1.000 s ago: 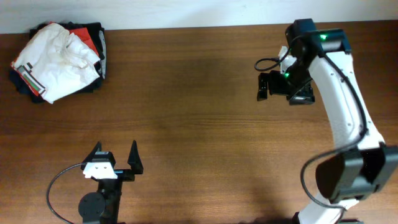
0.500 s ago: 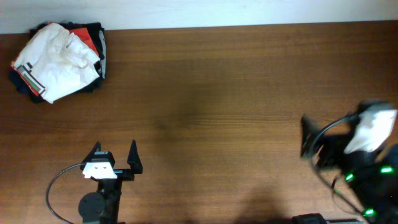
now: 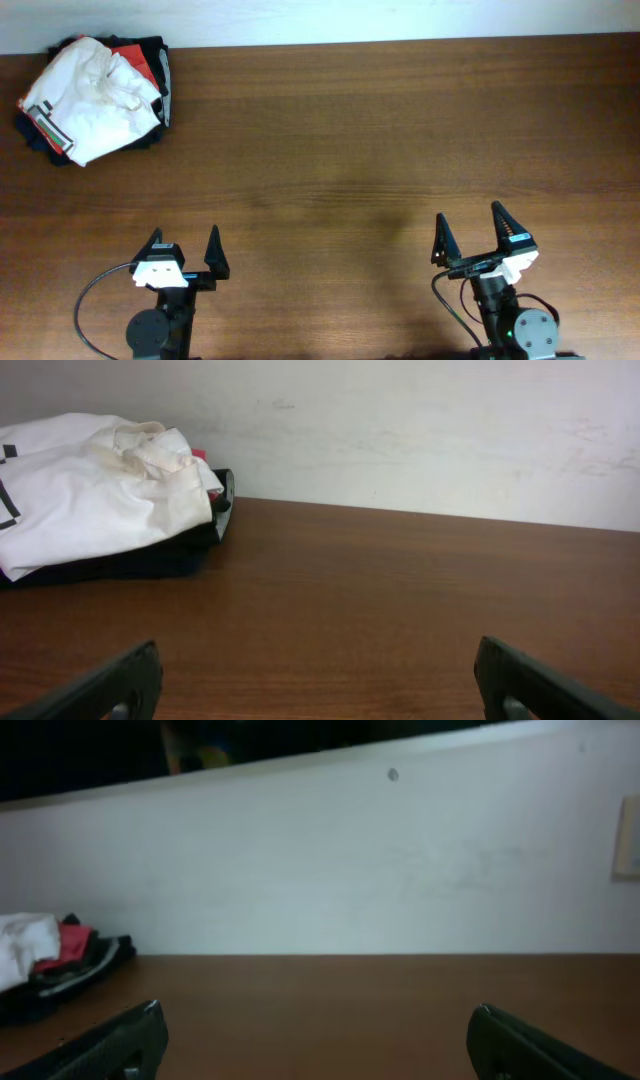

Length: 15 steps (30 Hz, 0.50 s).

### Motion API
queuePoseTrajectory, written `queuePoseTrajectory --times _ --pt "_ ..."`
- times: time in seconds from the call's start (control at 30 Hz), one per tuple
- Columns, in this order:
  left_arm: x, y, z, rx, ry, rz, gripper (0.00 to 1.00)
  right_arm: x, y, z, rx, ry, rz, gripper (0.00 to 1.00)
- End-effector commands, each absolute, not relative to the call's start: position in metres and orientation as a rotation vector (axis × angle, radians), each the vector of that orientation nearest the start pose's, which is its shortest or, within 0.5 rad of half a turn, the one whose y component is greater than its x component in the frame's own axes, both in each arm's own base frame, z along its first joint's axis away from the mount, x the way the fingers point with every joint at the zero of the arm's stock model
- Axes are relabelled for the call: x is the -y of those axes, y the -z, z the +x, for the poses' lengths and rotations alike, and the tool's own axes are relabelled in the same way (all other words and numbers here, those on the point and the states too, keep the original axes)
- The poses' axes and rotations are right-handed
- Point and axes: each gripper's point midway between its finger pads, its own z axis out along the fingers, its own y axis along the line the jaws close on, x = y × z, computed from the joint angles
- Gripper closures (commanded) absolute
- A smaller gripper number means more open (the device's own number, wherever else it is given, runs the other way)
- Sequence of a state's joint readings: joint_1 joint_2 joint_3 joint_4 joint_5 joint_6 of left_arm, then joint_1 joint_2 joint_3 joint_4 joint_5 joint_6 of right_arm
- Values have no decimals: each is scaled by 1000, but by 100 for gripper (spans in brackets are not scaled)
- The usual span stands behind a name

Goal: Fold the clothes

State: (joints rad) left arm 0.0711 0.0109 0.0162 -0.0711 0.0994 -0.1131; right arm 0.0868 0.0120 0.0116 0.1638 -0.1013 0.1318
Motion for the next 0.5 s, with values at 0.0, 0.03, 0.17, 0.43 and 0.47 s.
queuePoseTrajectory --times 0.0,0.03,0.17,0.43,0.47 --pt "0 -159 246 -1638 119 -77 1 -33 -198 243 -1482 -228 -24 1" --pt "0 -159 246 -1638 119 -77 1 -33 -183 244 -1540 -226 -22 1" --pt "0 -159 246 -1638 119 -77 1 -33 -157 244 -1647 -206 -35 1" --pt "0 -159 246 -1638 120 -78 1 -33 -158 244 -1645 -206 -36 1" --pt "0 -159 246 -1638 119 -77 1 -33 -158 244 -1645 -206 -35 1"
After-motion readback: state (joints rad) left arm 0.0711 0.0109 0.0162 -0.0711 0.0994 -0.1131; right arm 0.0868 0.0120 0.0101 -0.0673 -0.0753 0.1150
